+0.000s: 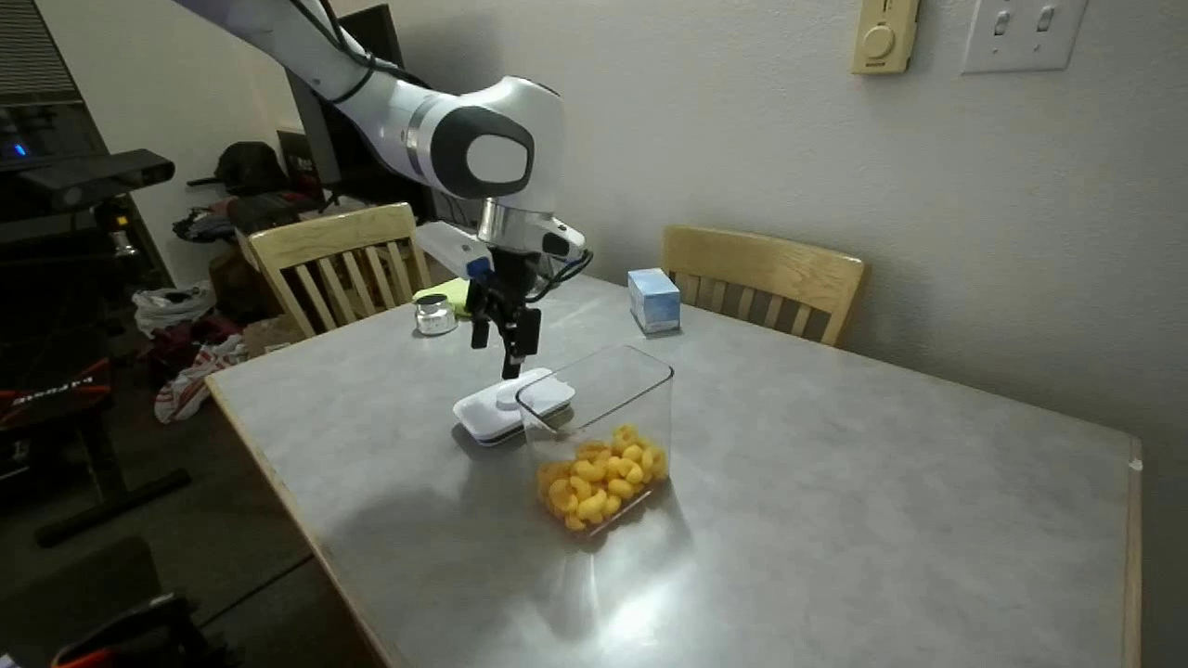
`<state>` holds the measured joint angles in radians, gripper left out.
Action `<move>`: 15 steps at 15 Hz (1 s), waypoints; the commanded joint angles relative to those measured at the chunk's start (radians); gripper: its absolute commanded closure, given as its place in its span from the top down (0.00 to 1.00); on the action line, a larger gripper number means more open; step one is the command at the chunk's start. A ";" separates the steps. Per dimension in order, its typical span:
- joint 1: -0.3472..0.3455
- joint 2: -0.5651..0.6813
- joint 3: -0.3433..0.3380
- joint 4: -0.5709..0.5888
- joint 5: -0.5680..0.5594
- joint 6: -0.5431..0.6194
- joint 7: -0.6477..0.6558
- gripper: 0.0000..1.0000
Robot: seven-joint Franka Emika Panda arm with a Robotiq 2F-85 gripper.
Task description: Press down on the white lid then remove it from the top of food container and put it on the table
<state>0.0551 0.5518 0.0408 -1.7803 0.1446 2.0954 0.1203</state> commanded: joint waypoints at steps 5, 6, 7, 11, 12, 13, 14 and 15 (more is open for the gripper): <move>-0.004 -0.156 0.011 -0.107 0.006 0.012 -0.039 1.00; -0.005 -0.168 0.012 -0.112 0.007 0.010 -0.045 1.00; -0.007 -0.177 0.013 -0.116 0.009 0.008 -0.052 1.00; -0.011 -0.213 0.017 -0.128 0.013 -0.007 -0.094 1.00; -0.012 -0.222 0.018 -0.129 0.014 -0.014 -0.103 1.00; -0.012 -0.231 0.017 -0.132 0.013 -0.018 -0.111 1.00; -0.012 -0.239 0.018 -0.134 0.014 -0.019 -0.120 1.00; -0.012 -0.246 0.017 -0.135 0.013 -0.022 -0.125 1.00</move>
<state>0.0578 0.3576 0.0470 -1.8744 0.1447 2.0890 0.0342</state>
